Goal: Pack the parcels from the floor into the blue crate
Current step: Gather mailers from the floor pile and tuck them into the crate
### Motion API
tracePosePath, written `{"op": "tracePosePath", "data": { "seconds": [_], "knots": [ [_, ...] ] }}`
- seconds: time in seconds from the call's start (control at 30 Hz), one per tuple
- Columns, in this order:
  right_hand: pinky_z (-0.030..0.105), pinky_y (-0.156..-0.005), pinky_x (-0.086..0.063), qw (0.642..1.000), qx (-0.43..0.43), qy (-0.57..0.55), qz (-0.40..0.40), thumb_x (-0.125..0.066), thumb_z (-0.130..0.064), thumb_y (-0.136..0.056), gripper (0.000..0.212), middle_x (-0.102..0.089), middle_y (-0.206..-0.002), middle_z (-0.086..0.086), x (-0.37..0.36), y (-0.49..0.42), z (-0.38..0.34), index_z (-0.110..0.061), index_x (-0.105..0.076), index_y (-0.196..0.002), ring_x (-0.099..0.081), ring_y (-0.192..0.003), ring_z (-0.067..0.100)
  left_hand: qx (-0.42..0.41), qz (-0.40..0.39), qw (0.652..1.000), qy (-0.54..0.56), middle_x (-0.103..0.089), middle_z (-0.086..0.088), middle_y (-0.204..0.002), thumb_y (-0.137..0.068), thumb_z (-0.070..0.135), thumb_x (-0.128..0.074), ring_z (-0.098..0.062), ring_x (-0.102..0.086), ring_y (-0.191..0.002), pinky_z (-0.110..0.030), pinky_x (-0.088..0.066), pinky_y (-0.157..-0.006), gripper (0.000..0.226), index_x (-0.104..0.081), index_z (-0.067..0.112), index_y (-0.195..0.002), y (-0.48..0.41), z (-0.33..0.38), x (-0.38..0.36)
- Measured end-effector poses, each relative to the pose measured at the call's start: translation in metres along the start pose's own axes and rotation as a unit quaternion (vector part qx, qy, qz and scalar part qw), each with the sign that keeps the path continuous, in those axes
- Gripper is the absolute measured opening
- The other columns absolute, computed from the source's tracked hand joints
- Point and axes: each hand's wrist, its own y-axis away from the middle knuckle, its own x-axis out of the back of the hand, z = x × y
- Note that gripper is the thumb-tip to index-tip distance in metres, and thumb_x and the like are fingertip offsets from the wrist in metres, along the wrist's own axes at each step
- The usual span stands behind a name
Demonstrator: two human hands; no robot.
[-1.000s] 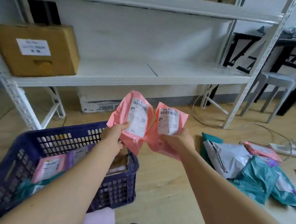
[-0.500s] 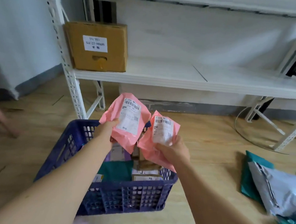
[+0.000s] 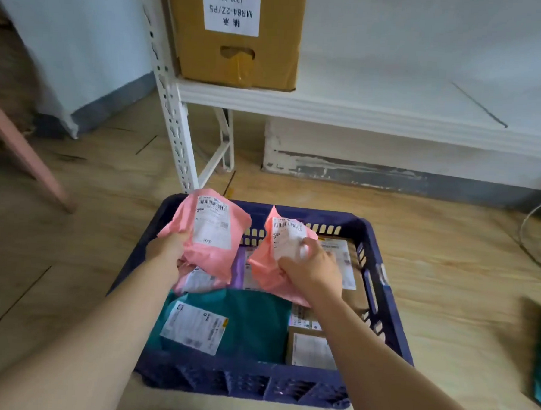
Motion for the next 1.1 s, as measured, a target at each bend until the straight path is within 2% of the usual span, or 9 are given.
{"op": "tracePosePath", "data": {
  "seconds": [0.27, 0.37, 0.5, 0.63, 0.77, 0.87, 0.93, 1.03, 1.1],
  "knots": [
    [0.034, -0.083, -0.048, 0.996, -0.003, 0.061, -0.061, -0.058, -0.038, -0.075, 0.061, -0.043, -0.121, 0.008, -0.074, -0.037, -0.004, -0.028, -0.04, -0.133, -0.056, -0.105, 0.029, 0.051, 0.036, 0.996, -0.055, -0.05, -0.013, -0.078, -0.093, 0.002, -0.046, -0.026, -0.051, -0.062, -0.027, -0.047, -0.029, 0.029, -0.05, -0.005, -0.121, -0.078, -0.048, -0.005],
    [0.031, -0.077, -0.045, 0.996, -0.008, 0.076, -0.053, -0.058, -0.039, -0.076, 0.066, -0.043, -0.123, 0.008, -0.089, -0.051, 0.001, -0.029, -0.033, -0.137, -0.055, -0.107, 0.029, 0.115, 0.068, 0.989, -0.071, -0.054, -0.019, -0.097, -0.093, -0.004, -0.045, -0.03, -0.054, -0.068, -0.034, -0.047, -0.031, 0.006, -0.051, -0.004, -0.091, -0.09, -0.057, -0.011],
    [0.032, -0.078, -0.045, 0.995, -0.017, 0.088, -0.042, -0.058, -0.041, -0.076, 0.074, -0.042, -0.125, 0.009, -0.098, -0.065, 0.01, -0.033, -0.024, -0.142, -0.053, -0.112, 0.03, 0.125, 0.091, 0.982, -0.104, -0.051, -0.019, -0.088, -0.093, -0.006, -0.044, -0.028, -0.043, -0.053, -0.03, -0.042, -0.027, 0.015, -0.047, -0.003, -0.078, -0.097, -0.054, -0.017],
    [0.031, -0.076, -0.043, 0.995, -0.026, 0.093, -0.034, -0.06, -0.043, -0.076, 0.062, -0.04, -0.126, 0.008, -0.113, -0.072, 0.012, -0.025, -0.038, -0.131, -0.051, -0.113, 0.028, 0.104, 0.069, 0.974, -0.188, -0.046, -0.015, -0.11, -0.094, -0.008, -0.04, -0.035, -0.057, -0.084, -0.049, -0.055, -0.072, 0.034, -0.042, -0.013, -0.128, -0.104, -0.059, -0.012],
    [0.034, -0.082, -0.047, 0.992, -0.021, 0.109, -0.063, -0.06, -0.053, -0.078, 0.066, -0.039, -0.126, 0.009, -0.13, -0.076, 0.013, -0.023, -0.034, -0.131, -0.054, -0.109, 0.029, 0.121, 0.051, 0.97, -0.205, -0.05, -0.025, -0.128, -0.094, -0.007, -0.038, -0.035, -0.063, -0.084, -0.031, -0.051, -0.035, 0.036, -0.046, -0.006, -0.129, -0.125, -0.071, -0.002],
    [0.033, -0.08, -0.045, 0.993, -0.024, 0.092, -0.076, -0.052, -0.052, -0.085, 0.056, -0.04, -0.127, 0.008, -0.131, -0.079, 0.015, -0.024, -0.036, -0.132, -0.054, -0.11, 0.029, 0.084, 0.05, 0.958, -0.27, -0.058, -0.027, -0.119, -0.091, -0.008, -0.045, -0.028, -0.068, -0.065, -0.021, -0.046, -0.032, 0.032, -0.048, -0.009, -0.123, -0.129, -0.074, -0.006],
    [0.034, -0.082, -0.046, 0.988, 0.03, 0.146, -0.034, -0.045, -0.049, -0.091, 0.047, -0.041, -0.127, 0.007, -0.126, -0.079, 0.017, -0.026, -0.039, -0.131, -0.047, -0.115, 0.026, -0.049, 0.078, 0.908, -0.408, -0.058, -0.021, -0.12, -0.089, -0.004, -0.047, -0.033, -0.065, -0.094, -0.03, -0.051, -0.056, 0.036, -0.044, -0.003, -0.125, -0.128, -0.081, -0.009],
    [0.039, -0.102, -0.039, 0.96, 0.162, 0.23, -0.001, -0.042, -0.043, -0.095, 0.049, -0.03, -0.144, 0.007, -0.121, -0.082, 0.021, -0.031, -0.031, -0.141, -0.031, -0.132, 0.025, -0.347, 0.057, 0.699, -0.623, -0.04, -0.006, -0.144, -0.088, 0.002, -0.048, -0.026, -0.041, -0.129, -0.037, -0.041, -0.099, 0.058, -0.034, 0.018, -0.142, -0.124, -0.086, -0.016],
    [0.042, -0.114, -0.023, 0.943, 0.206, 0.251, -0.067, -0.045, -0.047, -0.093, 0.057, -0.015, -0.156, 0.002, -0.122, -0.084, 0.021, -0.033, -0.024, -0.144, -0.015, -0.142, 0.025, -0.407, -0.024, 0.648, -0.643, -0.03, 0.001, -0.151, -0.088, 0.002, -0.046, -0.021, -0.03, -0.137, -0.036, -0.03, -0.112, 0.06, -0.035, 0.023, -0.143, -0.123, -0.084, -0.025]
  ]
}}
